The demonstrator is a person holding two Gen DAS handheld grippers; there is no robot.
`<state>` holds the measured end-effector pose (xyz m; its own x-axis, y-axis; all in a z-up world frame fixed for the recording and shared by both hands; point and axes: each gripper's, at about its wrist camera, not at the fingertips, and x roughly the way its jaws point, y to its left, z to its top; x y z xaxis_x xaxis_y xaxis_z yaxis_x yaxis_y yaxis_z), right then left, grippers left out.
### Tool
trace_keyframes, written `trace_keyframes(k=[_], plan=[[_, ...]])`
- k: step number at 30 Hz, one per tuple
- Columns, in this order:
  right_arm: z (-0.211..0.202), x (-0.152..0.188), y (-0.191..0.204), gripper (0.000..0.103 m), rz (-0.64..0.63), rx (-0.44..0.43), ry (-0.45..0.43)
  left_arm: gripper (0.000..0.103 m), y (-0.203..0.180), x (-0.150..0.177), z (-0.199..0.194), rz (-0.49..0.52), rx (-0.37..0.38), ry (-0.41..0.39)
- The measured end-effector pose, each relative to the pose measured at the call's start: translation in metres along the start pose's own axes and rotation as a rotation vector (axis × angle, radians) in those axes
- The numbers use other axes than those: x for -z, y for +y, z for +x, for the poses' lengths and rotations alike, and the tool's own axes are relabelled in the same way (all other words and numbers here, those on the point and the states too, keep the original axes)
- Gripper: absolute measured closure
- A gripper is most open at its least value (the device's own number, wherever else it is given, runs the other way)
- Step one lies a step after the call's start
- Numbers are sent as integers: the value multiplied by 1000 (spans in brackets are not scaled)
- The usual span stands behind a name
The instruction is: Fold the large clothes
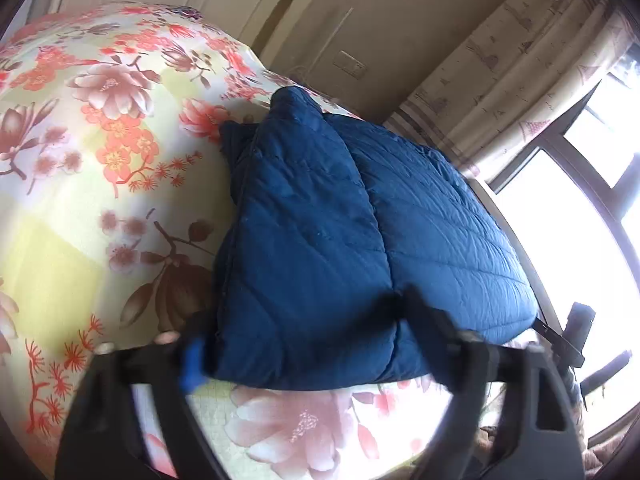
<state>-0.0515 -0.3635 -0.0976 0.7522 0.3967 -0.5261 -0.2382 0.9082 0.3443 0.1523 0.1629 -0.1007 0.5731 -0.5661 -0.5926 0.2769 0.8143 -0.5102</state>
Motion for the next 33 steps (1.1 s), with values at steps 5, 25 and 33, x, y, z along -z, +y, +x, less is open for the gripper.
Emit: trace_keyframes(k=[5, 25, 33], plan=[[-24, 18, 7, 80, -42, 7, 4, 73, 0, 10, -24, -13, 4, -20], [-54, -87, 107, 4, -174, 249, -317, 2, -141, -13, -89, 252, -249, -407], [135, -174, 166, 4, -369, 377, 36, 2, -209, -98, 63, 316, -303, -99]])
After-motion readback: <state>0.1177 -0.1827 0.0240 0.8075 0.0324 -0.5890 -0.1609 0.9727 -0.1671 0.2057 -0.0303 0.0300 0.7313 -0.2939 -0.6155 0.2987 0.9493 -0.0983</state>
